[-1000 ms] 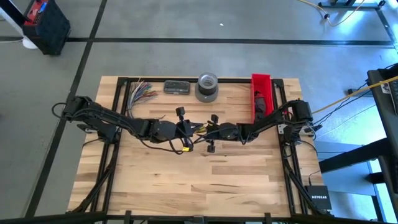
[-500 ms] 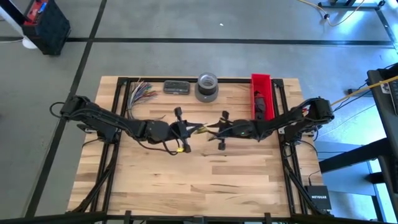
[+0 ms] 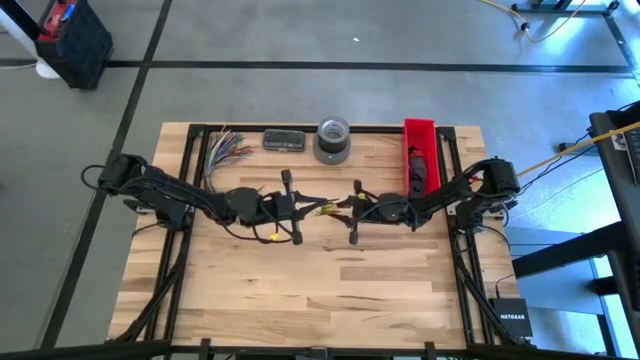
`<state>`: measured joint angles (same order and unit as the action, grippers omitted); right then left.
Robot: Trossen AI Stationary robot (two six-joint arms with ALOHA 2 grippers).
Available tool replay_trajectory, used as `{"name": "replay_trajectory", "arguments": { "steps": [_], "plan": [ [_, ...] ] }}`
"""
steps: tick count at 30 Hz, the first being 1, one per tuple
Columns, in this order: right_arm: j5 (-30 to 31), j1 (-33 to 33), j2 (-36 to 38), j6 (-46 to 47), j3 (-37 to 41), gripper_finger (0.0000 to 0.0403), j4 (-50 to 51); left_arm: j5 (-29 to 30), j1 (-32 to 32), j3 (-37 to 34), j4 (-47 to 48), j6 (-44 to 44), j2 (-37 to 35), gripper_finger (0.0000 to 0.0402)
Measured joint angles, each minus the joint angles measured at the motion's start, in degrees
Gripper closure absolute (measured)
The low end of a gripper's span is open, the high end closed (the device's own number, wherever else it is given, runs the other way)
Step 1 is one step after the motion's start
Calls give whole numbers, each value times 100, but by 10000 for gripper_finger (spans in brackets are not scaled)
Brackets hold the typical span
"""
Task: Coil cords
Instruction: Coil the yellow wire into the black spool
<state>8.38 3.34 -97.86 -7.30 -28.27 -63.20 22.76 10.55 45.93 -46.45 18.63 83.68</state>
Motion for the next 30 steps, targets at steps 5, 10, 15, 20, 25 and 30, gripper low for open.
{"name": "replay_trajectory", "arguments": {
  "steps": [5,10,15,20,25,30],
  "plan": [
    [-319,-1,-272,106,-297,302,40,-17,-7,7,57,-14,0,402],
    [-525,1,-280,154,-520,302,192,-39,-2,5,79,-15,0,402],
    [-800,1,-280,392,-547,302,227,-35,0,5,93,-12,0,402],
    [-618,1,-280,432,-553,302,232,-35,22,5,98,-16,0,402],
    [-493,-1,-355,452,-703,302,375,-36,33,5,50,-17,0,402],
    [-541,1,-686,580,-978,302,659,-35,33,7,35,-15,0,402]
  ]
}}
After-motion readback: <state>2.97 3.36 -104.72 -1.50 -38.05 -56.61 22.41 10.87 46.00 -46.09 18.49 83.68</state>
